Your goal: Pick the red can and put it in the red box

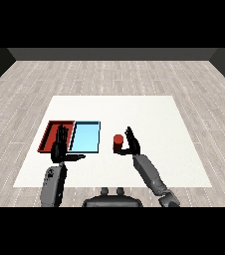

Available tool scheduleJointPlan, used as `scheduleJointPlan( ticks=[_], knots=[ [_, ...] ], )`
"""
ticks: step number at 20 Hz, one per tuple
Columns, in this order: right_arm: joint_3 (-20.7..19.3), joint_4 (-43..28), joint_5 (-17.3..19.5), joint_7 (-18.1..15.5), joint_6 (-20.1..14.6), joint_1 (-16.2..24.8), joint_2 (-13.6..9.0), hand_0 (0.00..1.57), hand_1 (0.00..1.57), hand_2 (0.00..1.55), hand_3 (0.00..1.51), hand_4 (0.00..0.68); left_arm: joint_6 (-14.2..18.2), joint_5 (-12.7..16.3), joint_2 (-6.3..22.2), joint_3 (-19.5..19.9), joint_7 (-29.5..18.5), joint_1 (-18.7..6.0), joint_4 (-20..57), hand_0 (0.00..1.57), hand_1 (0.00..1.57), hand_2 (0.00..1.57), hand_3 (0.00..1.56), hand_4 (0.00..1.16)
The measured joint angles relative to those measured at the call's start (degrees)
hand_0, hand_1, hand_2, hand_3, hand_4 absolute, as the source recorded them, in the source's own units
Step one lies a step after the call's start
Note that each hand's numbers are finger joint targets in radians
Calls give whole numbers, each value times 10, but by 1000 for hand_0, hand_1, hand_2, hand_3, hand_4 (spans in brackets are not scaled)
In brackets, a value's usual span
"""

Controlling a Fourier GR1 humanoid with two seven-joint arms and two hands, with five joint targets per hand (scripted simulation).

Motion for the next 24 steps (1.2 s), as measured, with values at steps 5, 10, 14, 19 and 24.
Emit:
scheduleJointPlan(
  ticks=[5,10,14,19,24],
  knots=[
    [32,32,-37,-27,-7,-14,1,0,0,0,0,0,7,-9,-9,-13,1,20,-21,0,0,0,0,0],
    [51,56,-68,-26,-10,-39,0,0,0,0,0,0,9,-3,-1,-6,23,1,-24,0,0,0,0,0],
    [53,107,-88,-43,6,-77,0,0,0,0,0,0,4,-3,0,-4,9,7,-16,0,0,0,0,0],
    [101,143,-149,-61,-7,-108,1,0,0,0,0,0,12,-11,-8,-14,14,18,-34,0,0,0,0,0],
    [140,160,-190,-66,-17,-125,1,0,0,0,0,0,14,-12,-11,-12,-1,11,-15,0,0,0,0,0]
  ],
)
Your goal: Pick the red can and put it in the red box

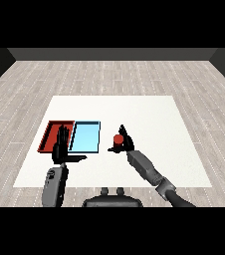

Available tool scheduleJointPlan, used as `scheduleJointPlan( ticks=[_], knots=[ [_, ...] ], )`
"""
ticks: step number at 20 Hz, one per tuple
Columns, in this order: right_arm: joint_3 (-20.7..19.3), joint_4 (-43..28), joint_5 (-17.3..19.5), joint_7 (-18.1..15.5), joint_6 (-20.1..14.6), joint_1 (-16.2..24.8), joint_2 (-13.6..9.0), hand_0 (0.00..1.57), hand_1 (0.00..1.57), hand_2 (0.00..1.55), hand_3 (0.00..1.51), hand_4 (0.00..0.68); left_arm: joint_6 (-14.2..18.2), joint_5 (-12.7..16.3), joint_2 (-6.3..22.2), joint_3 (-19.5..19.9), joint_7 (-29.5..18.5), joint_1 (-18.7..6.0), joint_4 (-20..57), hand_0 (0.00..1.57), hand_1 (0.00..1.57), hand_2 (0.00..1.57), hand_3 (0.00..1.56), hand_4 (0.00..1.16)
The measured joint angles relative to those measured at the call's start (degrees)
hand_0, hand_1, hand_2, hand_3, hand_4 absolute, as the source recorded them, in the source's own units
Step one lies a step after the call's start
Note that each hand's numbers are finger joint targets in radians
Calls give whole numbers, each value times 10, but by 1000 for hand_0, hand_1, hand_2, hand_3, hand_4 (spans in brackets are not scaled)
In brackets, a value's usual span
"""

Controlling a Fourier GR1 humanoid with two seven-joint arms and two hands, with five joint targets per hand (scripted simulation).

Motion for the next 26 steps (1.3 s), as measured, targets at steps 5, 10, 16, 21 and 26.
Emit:
scheduleJointPlan(
  ticks=[5,10,16,21,26],
  knots=[
    [27,4,-19,8,-39,-14,0,0,0,0,0,0,-2,5,4,6,0,-1,1,0,0,0,0,0],
    [51,17,-56,10,-109,-28,0,1465,1465,1460,1421,614,1,-1,2,0,3,8,-13,0,0,0,0,0],
    [87,22,-86,7,-163,-39,0,1460,1460,1446,1401,587,-3,1,8,5,0,-5,3,0,0,0,0,0],
    [98,30,-84,7,-178,-52,0,1438,1438,1434,1373,599,6,-3,-1,-4,5,-8,1,0,0,0,0,0],
    [95,-2,-50,0,-193,-47,-6,1427,1427,1432,1368,625,-2,-2,-1,-17,13,10,-27,0,0,0,0,0]
  ],
)
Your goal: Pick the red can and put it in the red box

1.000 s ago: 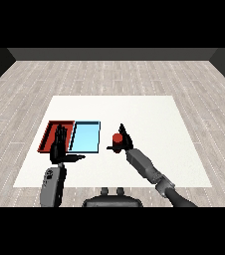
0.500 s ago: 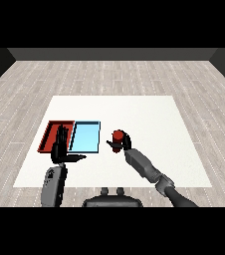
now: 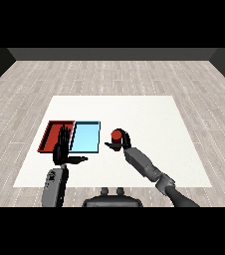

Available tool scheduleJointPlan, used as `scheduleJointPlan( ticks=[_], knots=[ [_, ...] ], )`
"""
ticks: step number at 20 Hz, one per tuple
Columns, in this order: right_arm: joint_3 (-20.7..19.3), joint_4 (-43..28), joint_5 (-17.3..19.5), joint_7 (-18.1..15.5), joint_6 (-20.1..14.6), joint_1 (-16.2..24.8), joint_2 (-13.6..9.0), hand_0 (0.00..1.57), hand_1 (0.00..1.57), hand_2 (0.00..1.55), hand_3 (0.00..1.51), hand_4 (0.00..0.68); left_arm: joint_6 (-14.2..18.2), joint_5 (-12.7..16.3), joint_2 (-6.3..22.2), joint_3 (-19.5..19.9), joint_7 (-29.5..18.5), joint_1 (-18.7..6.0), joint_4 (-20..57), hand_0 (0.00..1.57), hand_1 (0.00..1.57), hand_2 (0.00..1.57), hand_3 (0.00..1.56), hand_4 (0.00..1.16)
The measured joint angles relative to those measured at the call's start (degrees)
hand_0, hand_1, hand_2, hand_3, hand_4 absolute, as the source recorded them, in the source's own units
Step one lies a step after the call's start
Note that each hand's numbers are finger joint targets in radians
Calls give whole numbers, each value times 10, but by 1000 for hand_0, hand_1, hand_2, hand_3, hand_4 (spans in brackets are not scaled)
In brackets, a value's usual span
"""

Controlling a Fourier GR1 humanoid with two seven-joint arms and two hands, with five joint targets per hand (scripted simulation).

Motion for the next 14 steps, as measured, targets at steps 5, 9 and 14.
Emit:
scheduleJointPlan(
  ticks=[5,9,14],
  knots=[
    [-4,-75,44,22,-31,1,-18,1436,1436,1428,1376,622,-1,-9,-2,-8,1,-19,22,0,0,0,0,0],
    [-6,-165,80,55,-59,24,-43,1464,1464,1439,1388,659,5,-22,-8,-29,13,-10,7,0,0,0,0,0],
    [-8,-281,117,97,-86,49,-70,1448,1448,1433,1388,653,20,-26,-14,-65,25,-9,15,0,0,0,0,0]
  ],
)
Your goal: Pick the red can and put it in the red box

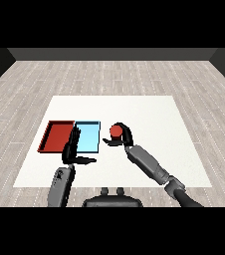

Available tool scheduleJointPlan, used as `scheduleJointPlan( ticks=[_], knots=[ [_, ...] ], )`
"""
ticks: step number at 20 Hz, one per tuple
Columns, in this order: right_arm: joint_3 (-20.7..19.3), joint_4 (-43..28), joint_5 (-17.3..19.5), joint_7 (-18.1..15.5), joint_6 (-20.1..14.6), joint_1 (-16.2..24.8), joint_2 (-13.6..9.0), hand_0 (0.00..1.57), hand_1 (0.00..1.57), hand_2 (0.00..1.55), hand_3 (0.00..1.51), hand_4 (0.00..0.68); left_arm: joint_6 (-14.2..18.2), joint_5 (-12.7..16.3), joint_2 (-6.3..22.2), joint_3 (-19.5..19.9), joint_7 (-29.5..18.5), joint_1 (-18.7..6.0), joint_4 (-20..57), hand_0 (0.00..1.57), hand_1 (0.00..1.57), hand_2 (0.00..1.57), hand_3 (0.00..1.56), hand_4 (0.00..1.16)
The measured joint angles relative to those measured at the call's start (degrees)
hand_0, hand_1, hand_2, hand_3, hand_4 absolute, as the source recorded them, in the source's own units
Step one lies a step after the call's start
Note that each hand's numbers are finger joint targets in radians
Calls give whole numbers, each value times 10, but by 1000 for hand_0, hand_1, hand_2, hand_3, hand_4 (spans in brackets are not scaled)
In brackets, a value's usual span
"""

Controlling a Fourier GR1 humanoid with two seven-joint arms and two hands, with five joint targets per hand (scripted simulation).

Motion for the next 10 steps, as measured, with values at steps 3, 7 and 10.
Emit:
scheduleJointPlan(
  ticks=[3,7,10],
  knots=[
    [-6,-47,22,18,-6,19,-10,1448,1448,1433,1388,653,20,3,-2,-32,23,-11,8,0,0,0,0,0],
    [-24,-97,59,42,-2,52,-17,1448,1448,1431,1385,654,48,0,-4,-63,45,-28,17,0,0,0,0,0],
    [-34,-138,90,63,-4,77,-14,1445,1445,1425,1381,655,66,3,-4,-77,54,-47,27,0,0,0,0,0]
  ],
)
